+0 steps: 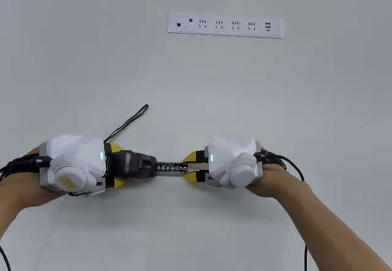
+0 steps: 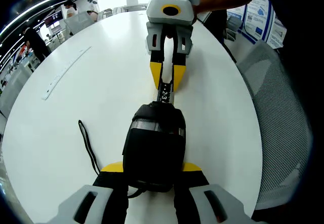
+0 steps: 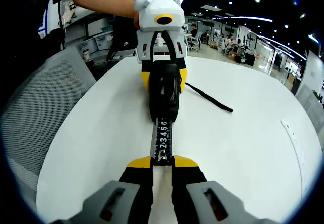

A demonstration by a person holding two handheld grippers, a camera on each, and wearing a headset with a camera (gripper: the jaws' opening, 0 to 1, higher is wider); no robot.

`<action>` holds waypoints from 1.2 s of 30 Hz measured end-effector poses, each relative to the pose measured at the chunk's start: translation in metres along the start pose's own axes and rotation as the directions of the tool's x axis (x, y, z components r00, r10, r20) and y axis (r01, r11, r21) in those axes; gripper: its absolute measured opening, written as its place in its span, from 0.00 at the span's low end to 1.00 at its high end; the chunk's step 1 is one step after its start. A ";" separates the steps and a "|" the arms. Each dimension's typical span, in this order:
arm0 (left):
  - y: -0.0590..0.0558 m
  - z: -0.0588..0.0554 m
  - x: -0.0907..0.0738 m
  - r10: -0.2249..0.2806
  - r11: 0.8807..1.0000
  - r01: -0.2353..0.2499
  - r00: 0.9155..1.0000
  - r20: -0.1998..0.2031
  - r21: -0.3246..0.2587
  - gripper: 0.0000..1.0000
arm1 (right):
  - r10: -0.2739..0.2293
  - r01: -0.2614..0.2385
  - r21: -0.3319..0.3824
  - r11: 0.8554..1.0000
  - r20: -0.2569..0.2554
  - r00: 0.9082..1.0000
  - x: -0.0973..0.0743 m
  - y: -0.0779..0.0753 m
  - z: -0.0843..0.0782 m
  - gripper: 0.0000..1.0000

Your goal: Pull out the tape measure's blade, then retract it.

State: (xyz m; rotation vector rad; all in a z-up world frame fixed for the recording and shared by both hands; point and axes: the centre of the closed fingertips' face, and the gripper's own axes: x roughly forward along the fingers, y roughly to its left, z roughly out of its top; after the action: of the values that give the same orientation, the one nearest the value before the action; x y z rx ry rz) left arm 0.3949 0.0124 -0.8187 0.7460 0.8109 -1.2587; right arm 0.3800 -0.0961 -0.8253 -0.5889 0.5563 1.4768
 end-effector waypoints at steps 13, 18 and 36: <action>0.000 0.000 0.000 0.001 1.000 -0.001 1.000 0.003 -0.001 0.31 | 0.001 -0.001 0.001 1.000 -0.001 1.000 -0.015 0.001 -0.010 0.11; -0.001 0.001 -0.001 0.001 1.000 -0.001 1.000 0.003 0.000 0.31 | 0.001 -0.001 0.001 1.000 -0.006 1.000 -0.021 0.002 -0.016 0.11; 0.000 0.002 -0.003 -0.001 1.000 0.001 1.000 0.000 -0.002 0.31 | -0.002 0.002 0.002 1.000 -0.002 1.000 -0.038 0.002 -0.026 0.11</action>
State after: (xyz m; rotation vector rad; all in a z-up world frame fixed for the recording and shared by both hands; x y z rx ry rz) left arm 0.3945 0.0120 -0.8147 0.7447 0.8126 -1.2584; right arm 0.3772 -0.1421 -0.8190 -0.5890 0.5586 1.4739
